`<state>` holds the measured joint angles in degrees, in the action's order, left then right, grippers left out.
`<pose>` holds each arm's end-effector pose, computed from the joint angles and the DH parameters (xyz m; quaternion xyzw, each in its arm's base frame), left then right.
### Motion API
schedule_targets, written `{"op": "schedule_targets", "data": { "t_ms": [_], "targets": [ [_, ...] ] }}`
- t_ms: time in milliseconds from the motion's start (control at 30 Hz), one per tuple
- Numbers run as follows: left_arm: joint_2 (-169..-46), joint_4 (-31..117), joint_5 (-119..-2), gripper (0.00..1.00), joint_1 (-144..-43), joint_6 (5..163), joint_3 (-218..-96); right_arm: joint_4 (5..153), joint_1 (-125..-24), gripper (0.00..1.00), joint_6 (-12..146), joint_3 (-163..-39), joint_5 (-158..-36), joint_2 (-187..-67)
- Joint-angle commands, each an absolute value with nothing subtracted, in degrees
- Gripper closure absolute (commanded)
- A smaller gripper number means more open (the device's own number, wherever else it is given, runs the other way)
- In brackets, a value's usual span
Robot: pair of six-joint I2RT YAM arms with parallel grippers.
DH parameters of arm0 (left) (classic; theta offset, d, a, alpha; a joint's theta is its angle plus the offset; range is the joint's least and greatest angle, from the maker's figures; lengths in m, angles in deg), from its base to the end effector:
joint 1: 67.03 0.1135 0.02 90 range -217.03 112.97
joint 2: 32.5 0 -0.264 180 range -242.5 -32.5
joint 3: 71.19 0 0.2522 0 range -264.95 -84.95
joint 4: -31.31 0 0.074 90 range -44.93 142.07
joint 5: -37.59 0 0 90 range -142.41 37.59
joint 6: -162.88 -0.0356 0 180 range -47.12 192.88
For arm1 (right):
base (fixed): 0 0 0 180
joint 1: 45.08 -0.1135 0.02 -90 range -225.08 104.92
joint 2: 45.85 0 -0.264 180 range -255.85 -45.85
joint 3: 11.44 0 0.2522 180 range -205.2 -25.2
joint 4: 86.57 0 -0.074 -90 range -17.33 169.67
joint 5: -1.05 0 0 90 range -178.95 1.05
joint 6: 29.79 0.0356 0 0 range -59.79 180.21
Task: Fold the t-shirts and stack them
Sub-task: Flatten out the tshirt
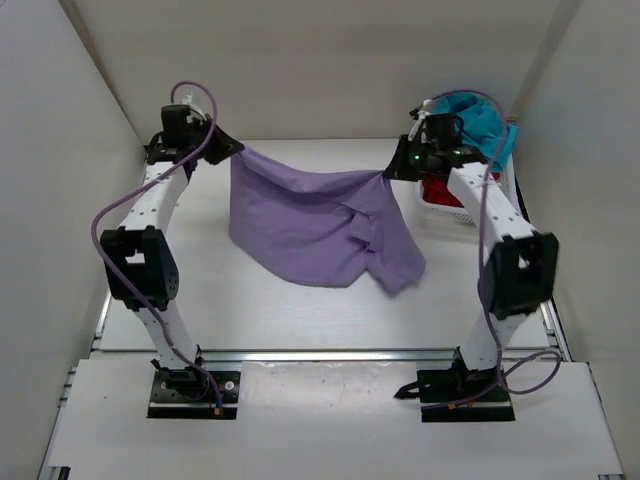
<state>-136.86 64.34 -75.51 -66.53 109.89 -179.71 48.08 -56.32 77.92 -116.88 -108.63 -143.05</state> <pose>0.4306 -0.0102 0.3360 -0.1748 0.8316 -0.3198 0.4191 0.3786 0.0875 0.3467 -0.0262 0.8851 0.2578 0.3866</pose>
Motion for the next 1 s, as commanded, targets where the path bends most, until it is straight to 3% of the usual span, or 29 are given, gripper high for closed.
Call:
{"op": "schedule_targets", "data": {
  "t_ms": [0, 167, 400, 600, 733, 867, 967],
  "targets": [
    [-134.3, 63.9, -74.4, 1.0, -68.8, 110.5, -182.2, 47.9, -58.3, 1.0, 75.8, -126.3, -108.3, -145.6],
    [-122.8, 59.2, -74.8, 1.0, -67.1, 111.5, -174.8, 44.1, -65.5, 1.0, 73.0, -129.8, -99.9, -139.3],
    [-103.4, 57.5, -79.0, 1.0, -57.6, 114.8, -171.6, 40.3, -80.9, 1.0, 72.5, -127.9, -79.3, -120.4],
    [-98.7, 60.7, -78.5, 1.0, -57.1, 115.4, -177.3, 31.6, -95.0, 1.0, 68.3, -147.1, -67.2, -125.4],
    [-98.8, 63.3, -76.2, 1.0, -57.5, 113.6, -179.1, 28.3, -85.5, 1.0, 67.8, -159.0, -78.0, -131.4],
    [-99.4, 64.6, -72.5, 1.0, -58.5, 110.8, -177.4, 34.4, -70.7, 1.0, 71.4, -151.0, -99.9, -133.6],
    [-100.5, 62.2, -69.7, 1.0, -59.3, 109.4, -170.7, 37.6, -65.0, 1.0, 72.1, -146.6, -107.1, -139.1]
  ]
}}
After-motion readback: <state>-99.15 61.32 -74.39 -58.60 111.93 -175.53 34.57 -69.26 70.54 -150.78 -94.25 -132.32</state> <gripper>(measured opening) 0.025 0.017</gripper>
